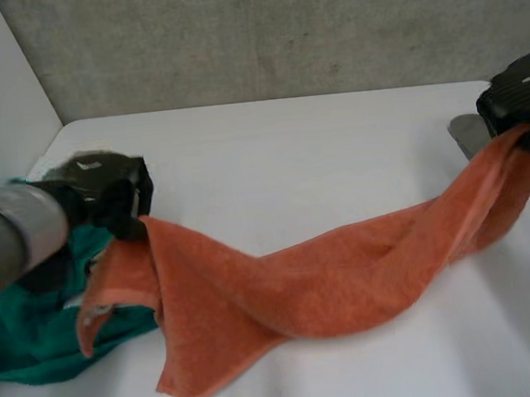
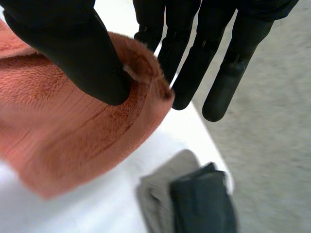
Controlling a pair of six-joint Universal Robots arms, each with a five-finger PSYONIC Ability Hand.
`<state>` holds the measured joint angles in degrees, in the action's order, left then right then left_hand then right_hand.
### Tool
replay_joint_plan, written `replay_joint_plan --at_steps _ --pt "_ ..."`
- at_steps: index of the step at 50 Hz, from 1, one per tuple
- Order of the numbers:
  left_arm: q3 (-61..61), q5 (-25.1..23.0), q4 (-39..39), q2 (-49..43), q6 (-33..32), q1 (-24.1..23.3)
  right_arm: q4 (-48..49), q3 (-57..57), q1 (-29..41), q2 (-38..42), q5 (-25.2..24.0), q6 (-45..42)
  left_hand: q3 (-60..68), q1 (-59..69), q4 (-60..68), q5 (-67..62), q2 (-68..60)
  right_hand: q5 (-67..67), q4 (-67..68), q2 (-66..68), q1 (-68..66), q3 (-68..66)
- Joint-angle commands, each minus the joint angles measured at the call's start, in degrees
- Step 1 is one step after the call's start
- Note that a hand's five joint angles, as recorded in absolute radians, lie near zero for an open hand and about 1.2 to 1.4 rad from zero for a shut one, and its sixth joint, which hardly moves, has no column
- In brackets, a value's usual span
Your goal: Fold the laundry.
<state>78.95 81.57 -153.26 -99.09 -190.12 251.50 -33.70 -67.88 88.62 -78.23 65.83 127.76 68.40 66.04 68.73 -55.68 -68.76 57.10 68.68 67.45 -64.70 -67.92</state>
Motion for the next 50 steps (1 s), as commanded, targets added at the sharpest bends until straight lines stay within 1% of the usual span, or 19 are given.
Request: replay_joint_plan --at_steps 1,3,5,6,7,8,11,14,21,22,23,27,29,32,35,38,43,45,50 --pt "-11.9 10.0 -18.1 -23.0 -5.1 -0.8 16.1 1.5 7.0 13.4 7.2 11.4 11.6 14.0 11.3 -14.3 -11.2 12.9 11.3 12.5 -15.3 -12.1" --pt "-16.7 10.5 -22.7 -28.4 -6.7 -0.8 21.9 1.4 8.5 16.1 9.7 13.7 11.6 14.0 11.3 -14.3 -11.2 12.9 11.3 12.5 -15.3 -12.1" --pt "-20.4 9.1 -25.5 -32.9 -7.5 -1.4 27.3 1.1 10.2 18.4 12.3 14.4 11.6 14.0 11.3 -14.3 -11.2 12.9 11.3 12.5 -15.3 -12.1" --pt "-21.2 8.4 -25.9 -34.1 -7.5 -1.7 28.9 0.8 10.8 19.0 13.3 14.5 -1.0 1.3 -1.4 -1.7 1.4 12.9 11.3 12.5 -15.3 -12.1" --pt "-21.9 7.5 -26.0 -34.9 -7.7 -2.1 29.8 0.6 11.2 19.4 14.1 14.5 -22.3 -20.0 -22.6 19.6 22.7 12.9 11.3 12.5 -15.3 -12.1" --pt "-22.4 6.0 -25.8 -35.3 -8.2 -2.9 31.3 -0.2 12.0 20.1 15.5 14.5 -58.4 -56.0 -58.7 55.7 58.8 12.9 11.3 12.5 -15.3 -12.1" --pt "-21.5 4.7 -24.9 -34.3 -9.2 -3.7 32.4 -1.4 13.1 20.6 16.9 14.5 -58.4 -56.0 -58.7 55.7 58.8 12.9 11.3 12.5 -15.3 -12.1" --pt "-17.4 4.7 -24.5 -29.8 -10.4 -4.5 32.6 -3.5 13.9 20.4 17.2 14.5 -58.4 -56.0 -58.7 55.7 58.8 12.9 11.3 12.5 -15.3 -12.1" --pt "-2.2 7.3 -26.6 -14.9 -10.4 -5.0 33.8 -8.0 13.6 18.2 15.5 14.2 -58.4 -56.0 -58.7 55.7 58.8 12.9 11.3 12.5 -15.3 -12.1" --pt "2.8 7.2 -26.6 -10.6 -9.8 -5.5 33.9 -8.8 13.4 17.5 15.2 14.4 -58.4 -56.0 -58.7 55.7 58.8 12.9 11.3 12.5 -15.3 -12.1" --pt "3.2 7.2 -26.6 -10.3 -9.7 -5.6 33.9 -9.5 13.2 17.1 15.0 14.4 -58.4 -56.0 -58.7 55.7 58.8 12.9 11.3 12.5 -15.3 -12.1" --pt "11.4 5.0 -24.5 -4.3 -8.2 -7.2 34.1 -11.9 11.7 15.1 13.9 14.2 -58.4 -56.0 -58.7 55.7 58.8 12.9 11.3 12.5 -15.3 -12.1" --pt "15.4 2.4 -22.4 -1.9 -7.3 -8.4 34.2 -13.5 11.0 14.1 13.1 14.2 -58.4 -56.0 -58.7 55.7 58.8 12.9 11.3 12.5 -15.3 -12.1" --pt "19.5 0.4 -20.8 -1.1 -6.8 -9.8 34.4 -15.3 10.3 12.8 12.0 14.1 -58.4 -56.0 -58.7 55.7 58.8 12.9 11.3 12.5 -15.3 -12.1" --pt "21.1 0.6 -20.7 -1.5 -6.7 -11.0 34.4 -16.6 9.9 12.0 11.5 13.8 -58.4 -56.0 -58.7 55.7 58.8 12.9 11.3 12.5 -15.3 -12.1" --pt "22.1 3.4 -21.4 -3.7 -6.8 -11.3 34.5 -18.1 9.6 11.0 11.0 13.5 -58.4 -56.0 -58.7 55.7 58.8 12.9 11.3 12.5 -15.3 -12.1" --pt "22.4 11.2 -26.8 -10.2 -9.0 -10.6 34.7 -20.6 8.8 9.9 10.0 12.6 -58.4 -56.0 -58.7 55.7 58.8 12.9 11.3 12.5 -15.3 -12.1" --pt "22.3 12.8 -29.4 -12.4 -11.0 -10.5 34.7 -21.3 8.3 9.5 9.8 12.3 -58.4 -56.0 -58.7 55.7 58.8 12.9 11.3 12.5 -15.3 -12.1" --pt "22.2 14.0 -34.6 -15.6 -15.6 -9.9 34.8 -22.5 7.5 9.2 9.1 11.7 -58.4 -56.0 -58.7 55.7 58.8 12.9 11.3 12.5 -15.3 -12.1"
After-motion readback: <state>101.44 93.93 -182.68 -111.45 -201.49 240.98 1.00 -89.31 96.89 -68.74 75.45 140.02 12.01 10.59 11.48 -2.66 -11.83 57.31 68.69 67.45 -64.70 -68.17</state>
